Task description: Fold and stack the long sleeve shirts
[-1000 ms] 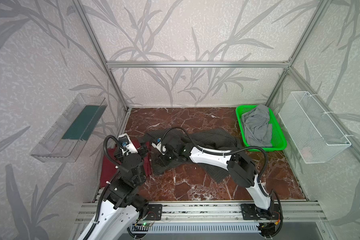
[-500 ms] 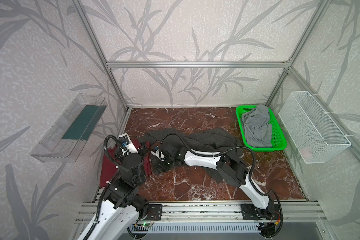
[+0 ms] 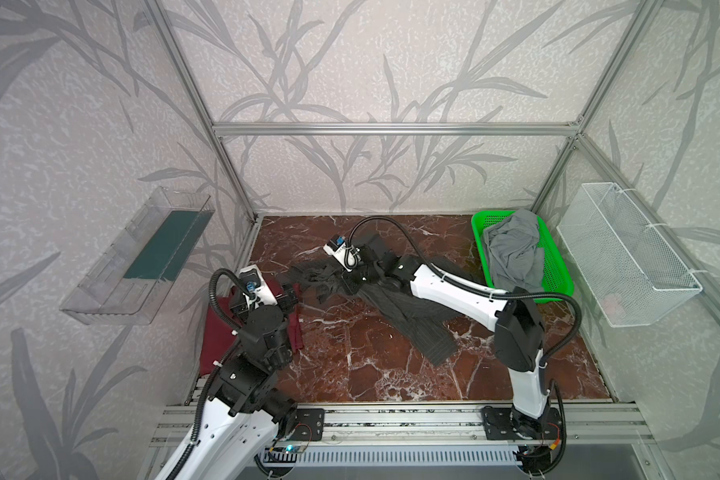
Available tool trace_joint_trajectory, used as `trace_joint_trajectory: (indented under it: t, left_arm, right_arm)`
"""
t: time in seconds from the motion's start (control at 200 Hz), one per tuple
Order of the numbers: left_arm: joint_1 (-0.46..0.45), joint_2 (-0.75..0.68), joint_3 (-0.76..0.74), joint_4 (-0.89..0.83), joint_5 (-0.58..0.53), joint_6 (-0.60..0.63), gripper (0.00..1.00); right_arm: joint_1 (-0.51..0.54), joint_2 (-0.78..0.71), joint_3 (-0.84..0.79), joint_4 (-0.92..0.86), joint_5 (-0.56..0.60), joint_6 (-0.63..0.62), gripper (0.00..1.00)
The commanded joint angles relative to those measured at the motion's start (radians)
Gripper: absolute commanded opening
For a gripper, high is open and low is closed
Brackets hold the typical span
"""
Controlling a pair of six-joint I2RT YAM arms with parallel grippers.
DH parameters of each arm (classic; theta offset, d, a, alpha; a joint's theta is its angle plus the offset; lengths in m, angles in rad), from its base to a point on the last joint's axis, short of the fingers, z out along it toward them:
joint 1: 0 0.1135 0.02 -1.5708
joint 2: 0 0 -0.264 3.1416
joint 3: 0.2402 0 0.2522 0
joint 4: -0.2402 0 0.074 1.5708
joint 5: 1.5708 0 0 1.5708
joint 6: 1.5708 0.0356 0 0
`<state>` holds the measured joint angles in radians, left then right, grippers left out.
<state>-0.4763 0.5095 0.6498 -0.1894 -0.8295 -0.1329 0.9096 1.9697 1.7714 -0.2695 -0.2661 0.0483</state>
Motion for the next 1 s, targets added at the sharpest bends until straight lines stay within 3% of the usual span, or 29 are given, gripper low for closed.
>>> trace_joint_trajectory:
  t: [0.0, 0.22, 0.365, 0.435, 0.57, 0.705, 0.82, 0.995]
  left_arm:
    - [0.009, 0.023, 0.010, 0.008, 0.065, -0.010, 0.86]
    - [0.015, 0.023, 0.018, 0.001, 0.091, -0.004, 0.86]
    - [0.017, 0.013, 0.011, 0.006, 0.101, 0.002, 0.86]
    - [0.017, 0.012, 0.009, 0.000, 0.111, 0.002, 0.86]
    - [0.017, 0.017, 0.006, -0.022, 0.168, -0.014, 0.86]
    - [0.017, 0.060, 0.041, -0.077, 0.196, -0.046, 0.86]
    - [0.016, 0.074, 0.046, -0.088, 0.197, -0.051, 0.86]
    - [0.016, 0.080, 0.046, -0.099, 0.201, -0.052, 0.86]
  right_arm:
    - [0.019, -0.036, -0.007, -0.073, -0.079, -0.021, 0.01]
    - [0.151, -0.122, -0.273, -0.004, -0.084, 0.054, 0.14]
    - [0.159, -0.210, -0.435, 0.018, -0.063, 0.178, 0.45]
    - [0.135, -0.284, -0.509, -0.005, -0.032, 0.208, 0.52]
    - [0.029, -0.411, -0.639, -0.085, 0.139, 0.273, 0.59]
    - [-0.119, -0.454, -0.715, -0.213, 0.212, 0.334, 0.62]
    - [-0.129, -0.482, -0.776, -0.232, 0.315, 0.351, 0.66]
    - [-0.129, -0.391, -0.779, -0.283, 0.277, 0.362, 0.69]
